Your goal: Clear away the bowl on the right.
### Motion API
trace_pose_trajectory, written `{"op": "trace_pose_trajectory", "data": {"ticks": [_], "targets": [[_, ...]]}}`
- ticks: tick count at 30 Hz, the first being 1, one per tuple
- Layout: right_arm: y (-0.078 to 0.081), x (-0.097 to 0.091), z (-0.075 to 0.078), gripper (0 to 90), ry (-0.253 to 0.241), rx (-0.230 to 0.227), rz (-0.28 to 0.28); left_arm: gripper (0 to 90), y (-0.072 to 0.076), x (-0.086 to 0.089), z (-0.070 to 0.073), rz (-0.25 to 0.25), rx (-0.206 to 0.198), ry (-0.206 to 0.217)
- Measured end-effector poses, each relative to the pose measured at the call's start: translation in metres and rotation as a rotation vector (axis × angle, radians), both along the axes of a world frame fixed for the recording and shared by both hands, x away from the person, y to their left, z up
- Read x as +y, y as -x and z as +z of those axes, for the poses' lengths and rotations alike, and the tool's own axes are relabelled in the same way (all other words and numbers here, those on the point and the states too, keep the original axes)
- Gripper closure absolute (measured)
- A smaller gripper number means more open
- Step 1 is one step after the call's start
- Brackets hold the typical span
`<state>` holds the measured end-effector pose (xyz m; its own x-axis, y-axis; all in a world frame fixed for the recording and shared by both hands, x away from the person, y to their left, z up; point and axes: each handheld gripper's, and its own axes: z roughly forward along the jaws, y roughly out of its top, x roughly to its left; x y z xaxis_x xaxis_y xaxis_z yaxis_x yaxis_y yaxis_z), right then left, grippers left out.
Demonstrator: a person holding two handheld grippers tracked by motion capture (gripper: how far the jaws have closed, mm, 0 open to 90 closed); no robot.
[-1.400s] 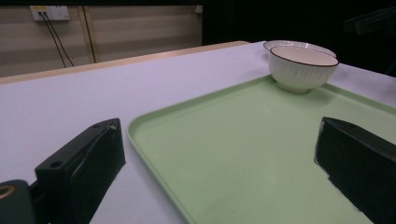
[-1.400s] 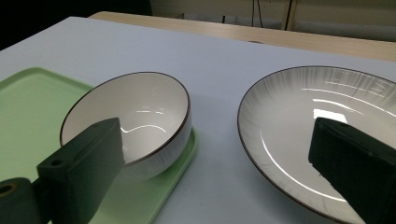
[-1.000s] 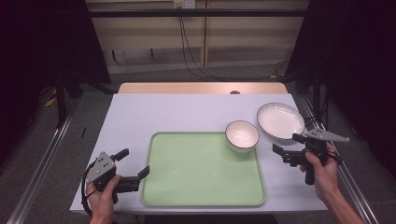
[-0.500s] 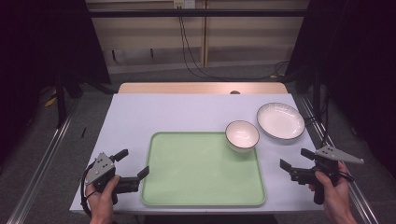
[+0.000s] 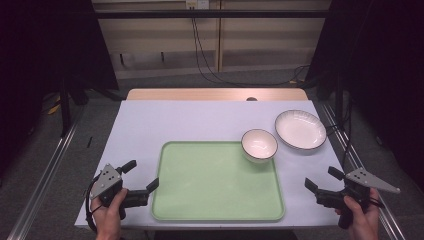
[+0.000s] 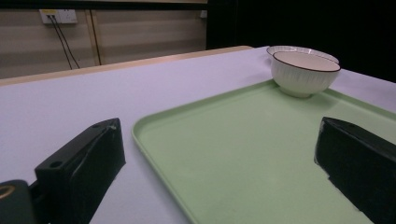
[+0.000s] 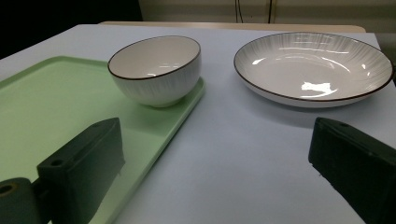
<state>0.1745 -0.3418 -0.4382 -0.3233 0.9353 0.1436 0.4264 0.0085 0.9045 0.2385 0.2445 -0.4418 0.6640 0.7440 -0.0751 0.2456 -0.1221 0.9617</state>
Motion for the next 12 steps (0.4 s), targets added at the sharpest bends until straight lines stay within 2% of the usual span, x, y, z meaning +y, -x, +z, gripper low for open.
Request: {"op": "trace_pose_trajectory", "data": {"ticks": [7, 12], "targets": [[0.0015, -0.0042, -0.0007, 2.8, 0.031, -0.022, 0.019, 1.7, -0.0002, -0.0001, 0.0005, 0.000, 0.000, -0.001], [0.0019, -0.0052, 0.0001, 2.0, 0.025, -0.027, 0.029, 1.7, -0.0008, -0.0002, 0.0003, -0.002, 0.002, -0.003]]}}
